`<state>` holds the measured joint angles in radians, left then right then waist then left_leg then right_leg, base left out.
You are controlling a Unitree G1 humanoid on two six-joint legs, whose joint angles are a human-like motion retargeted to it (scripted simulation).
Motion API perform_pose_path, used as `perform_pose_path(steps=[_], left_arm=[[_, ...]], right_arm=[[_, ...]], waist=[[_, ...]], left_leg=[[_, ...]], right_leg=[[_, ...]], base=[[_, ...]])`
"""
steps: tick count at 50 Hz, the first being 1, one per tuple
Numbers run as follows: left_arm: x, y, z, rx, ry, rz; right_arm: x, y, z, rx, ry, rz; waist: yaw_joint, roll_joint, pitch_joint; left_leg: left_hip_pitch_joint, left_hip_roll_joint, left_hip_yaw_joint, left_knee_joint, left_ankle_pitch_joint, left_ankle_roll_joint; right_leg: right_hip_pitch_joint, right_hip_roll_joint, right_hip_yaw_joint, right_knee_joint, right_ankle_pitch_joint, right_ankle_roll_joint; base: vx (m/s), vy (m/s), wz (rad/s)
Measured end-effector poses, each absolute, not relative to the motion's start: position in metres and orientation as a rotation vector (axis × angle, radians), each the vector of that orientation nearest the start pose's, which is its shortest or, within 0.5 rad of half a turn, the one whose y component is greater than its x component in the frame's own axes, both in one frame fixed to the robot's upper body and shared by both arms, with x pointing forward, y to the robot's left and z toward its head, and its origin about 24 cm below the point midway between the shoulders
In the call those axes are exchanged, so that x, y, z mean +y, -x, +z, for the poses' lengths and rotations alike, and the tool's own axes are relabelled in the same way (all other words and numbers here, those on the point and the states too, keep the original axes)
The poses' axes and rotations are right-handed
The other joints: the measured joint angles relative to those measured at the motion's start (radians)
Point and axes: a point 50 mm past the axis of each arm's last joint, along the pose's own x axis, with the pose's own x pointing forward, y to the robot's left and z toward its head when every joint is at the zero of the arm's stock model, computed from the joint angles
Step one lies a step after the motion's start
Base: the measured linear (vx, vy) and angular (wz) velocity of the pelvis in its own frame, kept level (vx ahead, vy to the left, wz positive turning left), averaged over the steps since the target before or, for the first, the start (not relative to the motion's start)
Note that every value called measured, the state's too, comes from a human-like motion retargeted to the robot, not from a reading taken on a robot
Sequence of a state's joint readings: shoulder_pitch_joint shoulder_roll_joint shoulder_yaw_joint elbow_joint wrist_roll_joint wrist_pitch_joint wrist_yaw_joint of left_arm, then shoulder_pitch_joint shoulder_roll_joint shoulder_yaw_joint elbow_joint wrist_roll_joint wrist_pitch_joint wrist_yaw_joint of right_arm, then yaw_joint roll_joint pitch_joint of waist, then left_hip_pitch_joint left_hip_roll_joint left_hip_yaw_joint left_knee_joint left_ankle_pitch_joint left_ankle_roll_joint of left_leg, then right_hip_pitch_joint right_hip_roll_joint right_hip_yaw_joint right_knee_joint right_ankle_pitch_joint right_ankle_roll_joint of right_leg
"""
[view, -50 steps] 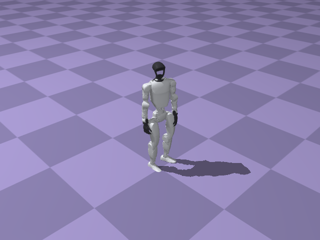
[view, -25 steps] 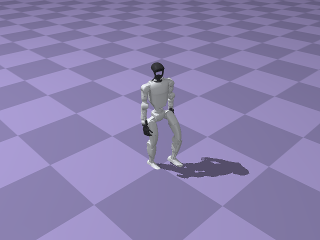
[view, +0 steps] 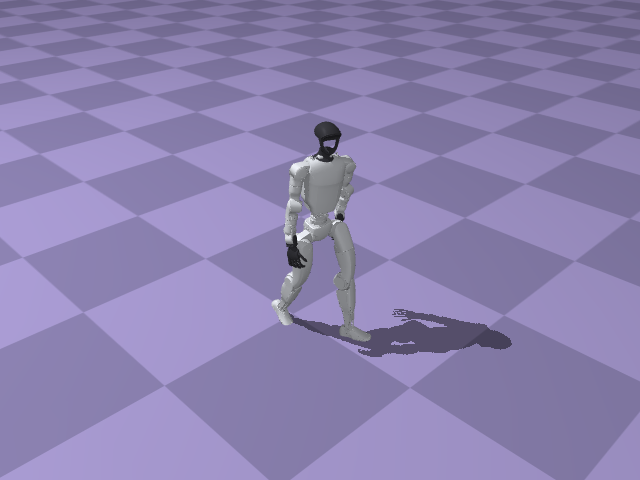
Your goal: Walk run
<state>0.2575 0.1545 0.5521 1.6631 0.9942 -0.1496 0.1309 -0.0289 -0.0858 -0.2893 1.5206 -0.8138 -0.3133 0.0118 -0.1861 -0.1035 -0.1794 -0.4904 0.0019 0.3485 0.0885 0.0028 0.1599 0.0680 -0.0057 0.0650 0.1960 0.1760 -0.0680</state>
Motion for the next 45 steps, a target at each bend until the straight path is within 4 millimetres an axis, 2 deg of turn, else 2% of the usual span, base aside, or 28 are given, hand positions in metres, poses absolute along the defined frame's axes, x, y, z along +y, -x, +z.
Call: perform_pose_path(steps=[3,5,7,10,13,15,19,23,27,32,34,36,40,42,45], left_arm=[[0.212,0.079,-0.166,1.661,-0.423,-0.201],[0.22,0.058,-0.168,1.604,-0.435,-0.201],[0.228,0.032,-0.17,1.53,-0.466,-0.211],[0.24,-0.014,-0.169,1.398,-0.541,-0.248],[0.249,-0.063,-0.162,1.251,-0.612,-0.26],[0.25,-0.091,-0.157,1.16,-0.633,-0.252],[0.25,-0.135,-0.142,0.986,-0.635,-0.248],[0.258,-0.159,-0.129,0.9,-0.678,-0.268],[0.255,-0.166,-0.126,0.849,-0.706,-0.265],[0.247,-0.158,-0.132,0.87,-0.676,-0.312],[0.243,-0.149,-0.137,0.9,-0.663,-0.325],[0.238,-0.138,-0.143,0.94,-0.641,-0.329],[0.228,-0.1,-0.157,1.049,-0.574,-0.307],[0.224,-0.077,-0.163,1.119,-0.535,-0.292],[0.222,-0.04,-0.17,1.24,-0.479,-0.257]], right_arm=[[-0.174,-0.038,-0.177,1.229,0.419,0.397],[-0.176,-0.029,-0.177,1.249,0.425,0.406],[-0.179,-0.023,-0.177,1.262,0.439,0.413],[-0.184,-0.015,-0.177,1.282,0.45,0.403],[-0.186,-0.006,-0.177,1.298,0.434,0.358],[-0.187,0.004,-0.176,1.318,0.41,0.32],[-0.188,0.032,-0.175,1.403,0.343,0.275],[-0.189,0.063,-0.171,1.526,0.315,0.318],[-0.193,0.094,-0.165,1.632,0.341,0.328],[-0.192,0.125,-0.156,1.759,0.307,0.263],[-0.192,0.134,-0.153,1.794,0.282,0.23],[-0.193,0.137,-0.152,1.819,0.252,0.189],[-0.194,0.136,-0.153,1.83,0.215,0.137],[-0.195,0.127,-0.156,1.812,0.203,0.134],[-0.199,0.099,-0.163,1.755,0.219,0.166]], waist=[[-0.003,0.036,0.011],[-0.006,0.069,0.019],[-0.003,0.097,0.029],[-0.021,0.127,0.053],[-0.048,0.14,0.08],[-0.067,0.139,0.093],[-0.107,0.127,0.121],[-0.137,0.096,0.147],[-0.176,0.095,0.172],[-0.179,0.113,0.18],[-0.191,0.127,0.179],[-0.207,0.153,0.16],[-0.216,0.177,0.114],[-0.199,0.178,0.097],[-0.2,0.16,0.084]], left_leg=[[0.057,0.032,0.001,0.004,-0.041,-0.01],[0.088,0.053,-0.021,0.01,-0.07,-0.012],[0.12,0.068,-0.027,0.013,-0.096,-0.008],[0.179,0.069,-0.049,0.014,-0.126,-0.004],[0.235,0.056,-0.064,0.016,-0.152,-0.007],[0.271,0.034,-0.074,0.02,-0.171,-0.007],[0.344,-0.008,-0.082,0.021,-0.2,-0.022],[0.423,-0.058,-0.089,0.017,-0.232,-0.037],[0.488,-0.078,-0.114,0.024,-0.26,-0.053],[0.536,-0.081,-0.118,0.041,-0.278,-0.068],[0.554,-0.081,-0.131,0.049,-0.267,-0.08],[0.549,-0.073,-0.149,0.072,-0.241,-0.1],[0.561,-0.059,-0.152,0.12,-0.105,-0.184],[0.556,-0.046,-0.135,0.173,0.032,-0.243],[0.519,-0.03,-0.089,0.321,0.25,-0.335]], right_leg=[[-0.038,0.022,-0.058,0.133,0.187,0.013],[-0.088,0.035,-0.112,0.26,0.267,0.003],[-0.144,0.037,-0.147,0.377,0.215,0.018],[-0.218,0.068,-0.123,0.46,0.054,0.056],[-0.276,0.106,-0.055,0.427,-0.045,0.127],[-0.307,0.103,-0.026,0.364,-0.103,0.154],[-0.358,0.06,-0.01,0.184,-0.131,0.15],[-0.399,0.039,0.08,-0.002,-0.092,0.157],[-0.436,0.009,0.08,-0.177,-0.055,0.186],[-0.469,-0.009,0.006,-0.251,-0.118,0.197],[-0.462,-0.018,-0.012,-0.217,-0.124,0.171],[-0.46,-0.02,-0.048,-0.202,-0.112,0.12],[-0.421,0.004,-0.049,-0.221,0.004,0.086],[-0.407,0.016,-0.024,-0.202,-0.015,0.062],[-0.367,0.018,0.0,-0.186,-0.051,0.012]], base=[[0.75,0.08,0.08],[0.51,0.07,-0.03],[0.58,0.11,-0.04],[0.57,0.1,0.43],[0.56,0.07,0.63],[0.57,0.04,0.64],[0.43,0.0,0.61],[0.47,-0.05,0.46],[0.55,-0.09,0.56],[0.57,-0.16,0.28],[0.64,-0.22,0.52],[0.63,-0.2,0.68],[0.74,-0.34,0.14],[0.64,-0.33,-0.54],[0.77,-0.38,-0.42]])
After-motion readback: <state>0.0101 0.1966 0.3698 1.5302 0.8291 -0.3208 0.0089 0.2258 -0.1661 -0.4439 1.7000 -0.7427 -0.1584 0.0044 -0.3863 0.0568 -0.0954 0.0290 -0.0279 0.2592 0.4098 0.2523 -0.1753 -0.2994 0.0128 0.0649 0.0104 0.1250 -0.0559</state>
